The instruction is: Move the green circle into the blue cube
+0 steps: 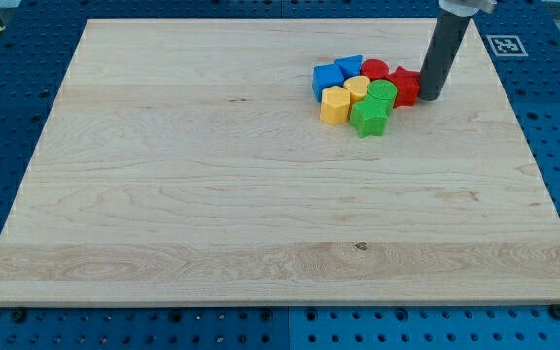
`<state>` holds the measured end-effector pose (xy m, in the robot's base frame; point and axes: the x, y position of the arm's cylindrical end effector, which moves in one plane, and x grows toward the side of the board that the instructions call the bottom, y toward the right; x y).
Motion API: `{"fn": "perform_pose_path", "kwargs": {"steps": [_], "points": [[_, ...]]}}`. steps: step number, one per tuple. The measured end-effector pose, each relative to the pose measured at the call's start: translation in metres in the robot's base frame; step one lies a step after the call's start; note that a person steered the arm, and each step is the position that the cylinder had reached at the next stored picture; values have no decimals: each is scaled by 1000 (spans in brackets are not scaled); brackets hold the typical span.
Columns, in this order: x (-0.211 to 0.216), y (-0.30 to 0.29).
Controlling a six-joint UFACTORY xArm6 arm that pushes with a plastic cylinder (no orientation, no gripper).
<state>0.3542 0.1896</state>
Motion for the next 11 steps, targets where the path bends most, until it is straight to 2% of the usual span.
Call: {"fn": "perform_pose_path", "kwargs": {"steps": [4, 6, 8, 10, 11], "points": [[0, 26], [21, 13], [25, -43], [-4, -119], [-8, -136]]}}
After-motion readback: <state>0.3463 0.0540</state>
